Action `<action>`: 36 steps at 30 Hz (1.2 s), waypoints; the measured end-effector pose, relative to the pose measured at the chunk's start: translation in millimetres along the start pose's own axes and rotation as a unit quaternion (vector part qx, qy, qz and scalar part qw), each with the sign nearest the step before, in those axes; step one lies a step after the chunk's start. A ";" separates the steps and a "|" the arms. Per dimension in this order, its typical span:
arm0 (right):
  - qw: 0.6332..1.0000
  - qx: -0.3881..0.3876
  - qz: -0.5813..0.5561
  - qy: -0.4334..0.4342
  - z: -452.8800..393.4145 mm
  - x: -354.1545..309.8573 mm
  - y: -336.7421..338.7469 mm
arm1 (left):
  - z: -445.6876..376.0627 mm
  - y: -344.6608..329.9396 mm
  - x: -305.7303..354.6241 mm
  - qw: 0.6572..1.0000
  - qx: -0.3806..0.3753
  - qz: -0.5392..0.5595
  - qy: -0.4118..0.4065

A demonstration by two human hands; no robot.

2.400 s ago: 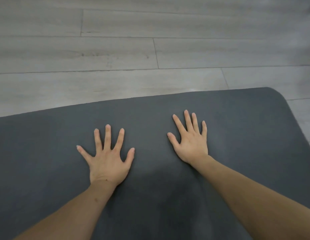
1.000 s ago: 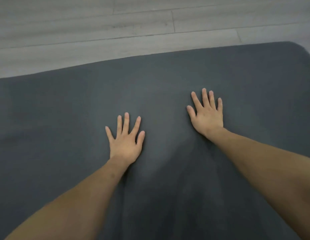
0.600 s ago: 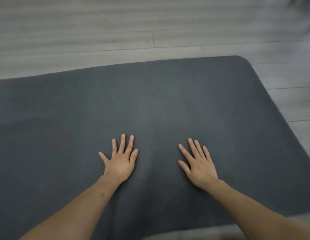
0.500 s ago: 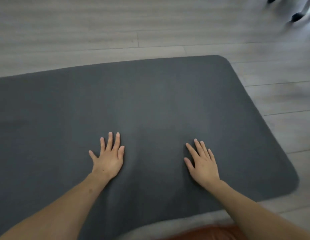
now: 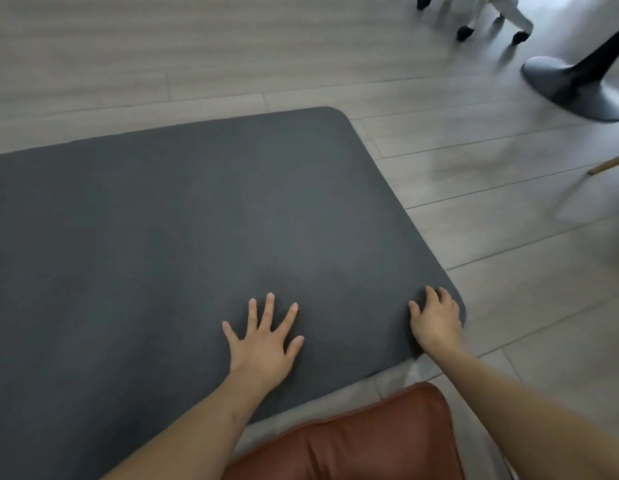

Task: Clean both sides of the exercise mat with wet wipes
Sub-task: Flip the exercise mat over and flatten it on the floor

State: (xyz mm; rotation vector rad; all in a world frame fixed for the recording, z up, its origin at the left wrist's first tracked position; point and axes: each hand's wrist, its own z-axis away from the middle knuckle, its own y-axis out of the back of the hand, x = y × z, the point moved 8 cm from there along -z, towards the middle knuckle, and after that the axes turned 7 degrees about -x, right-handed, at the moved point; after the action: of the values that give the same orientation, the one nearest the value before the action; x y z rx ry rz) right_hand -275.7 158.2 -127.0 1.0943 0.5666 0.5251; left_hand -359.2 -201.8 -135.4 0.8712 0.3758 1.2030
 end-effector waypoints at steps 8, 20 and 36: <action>0.995 0.012 -0.061 -0.081 -24.7 48.3 5.5 | -5.2 -17.2 22.3 0.998 -0.051 -0.030 0.017; 0.973 0.150 -0.174 -0.022 -26.4 64.8 110.0 | -1.4 3.9 39.3 0.998 -0.036 -0.046 0.015; 0.981 0.058 -0.158 -0.098 -25.9 123.3 56.4 | 8.7 -17.1 36.5 0.996 -0.082 -0.015 0.025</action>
State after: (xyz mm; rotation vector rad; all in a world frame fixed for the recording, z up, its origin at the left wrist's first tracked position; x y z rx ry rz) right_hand -207.6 276.1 -104.4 1.1241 0.5890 0.1065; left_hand -329.4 -173.2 -136.0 0.6922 0.3235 1.2103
